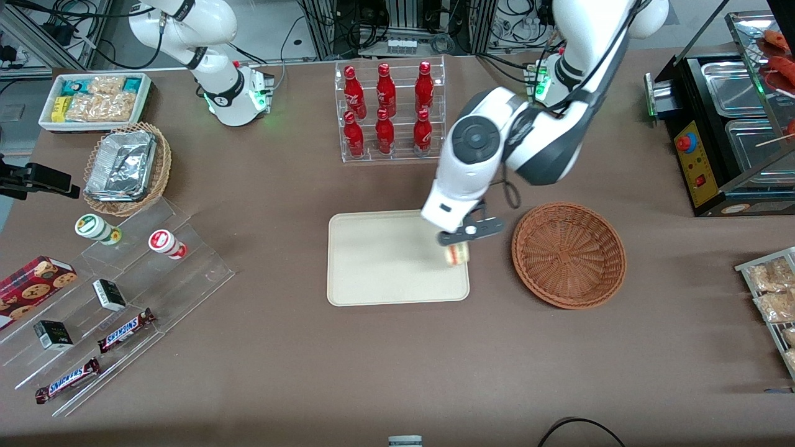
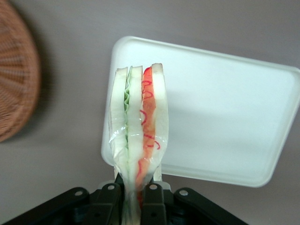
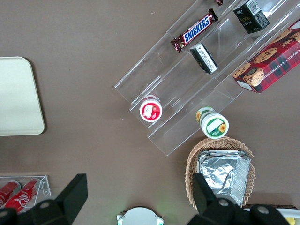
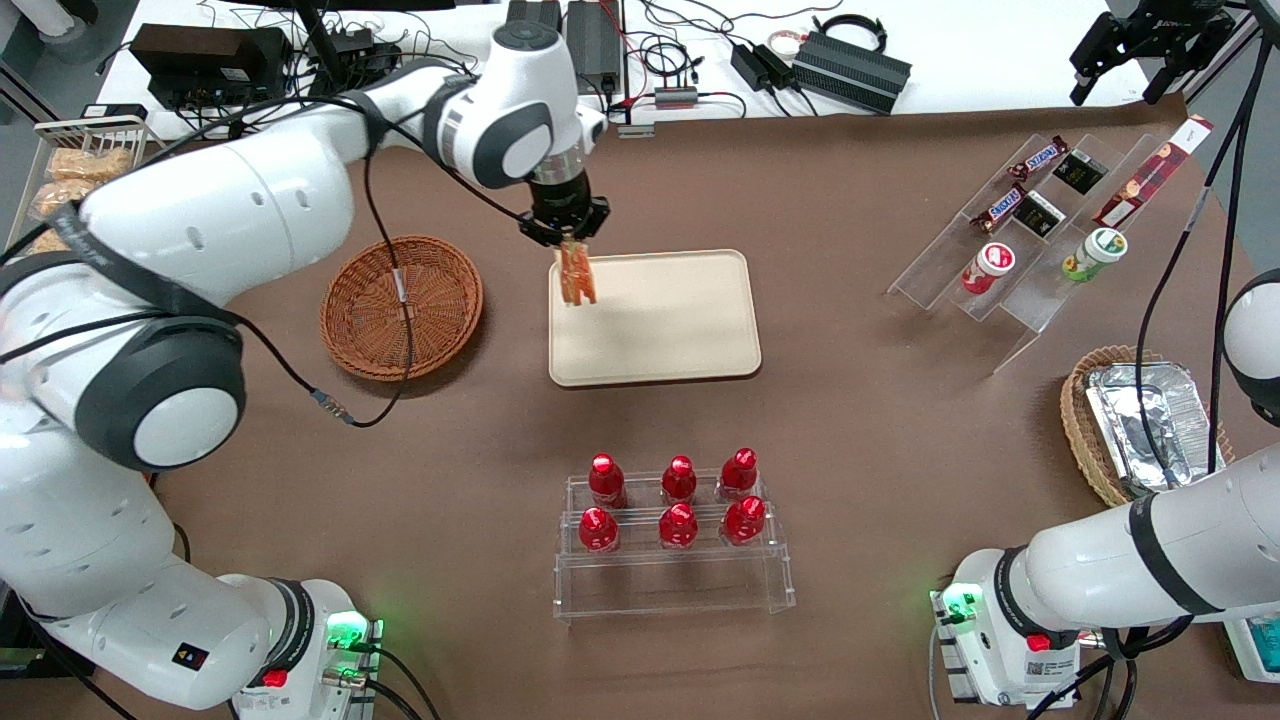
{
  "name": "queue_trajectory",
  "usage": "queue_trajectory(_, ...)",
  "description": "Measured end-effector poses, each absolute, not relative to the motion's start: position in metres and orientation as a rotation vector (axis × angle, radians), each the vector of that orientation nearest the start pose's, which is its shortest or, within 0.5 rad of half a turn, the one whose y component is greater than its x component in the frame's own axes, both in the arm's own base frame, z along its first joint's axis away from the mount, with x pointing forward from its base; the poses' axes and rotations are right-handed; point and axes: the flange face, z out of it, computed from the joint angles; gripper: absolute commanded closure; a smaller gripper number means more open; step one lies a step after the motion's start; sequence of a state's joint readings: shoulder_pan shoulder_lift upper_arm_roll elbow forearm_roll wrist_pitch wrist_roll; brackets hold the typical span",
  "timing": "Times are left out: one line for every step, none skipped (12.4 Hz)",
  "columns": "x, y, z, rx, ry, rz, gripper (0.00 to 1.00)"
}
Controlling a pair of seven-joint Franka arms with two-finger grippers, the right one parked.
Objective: Place sandwich from basket to tray
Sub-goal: 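Lower the held sandwich onto the cream tray with the left gripper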
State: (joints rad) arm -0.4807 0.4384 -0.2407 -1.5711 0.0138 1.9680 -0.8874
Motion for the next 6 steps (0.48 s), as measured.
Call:
queue_trajectory(0.517, -0.445, 0.380, -3.187, -0.218, 0.130, 1.00)
queue_trajectory(0.513, -0.460, 0.367, -3.206, -0.138, 0.116, 1.00)
queue_trajectory(0.509, -0.471, 0.352, -3.217, -0.055, 0.106, 1.00)
queue_trajectory(0.507, -0.480, 0.337, -3.224, 0.011, 0.104, 1.00)
queue_trajectory(0.505, -0.487, 0.324, -3.232, 0.051, 0.097, 1.00)
queue_trajectory(0.504, -0.493, 0.312, -3.239, 0.080, 0.084, 1.00)
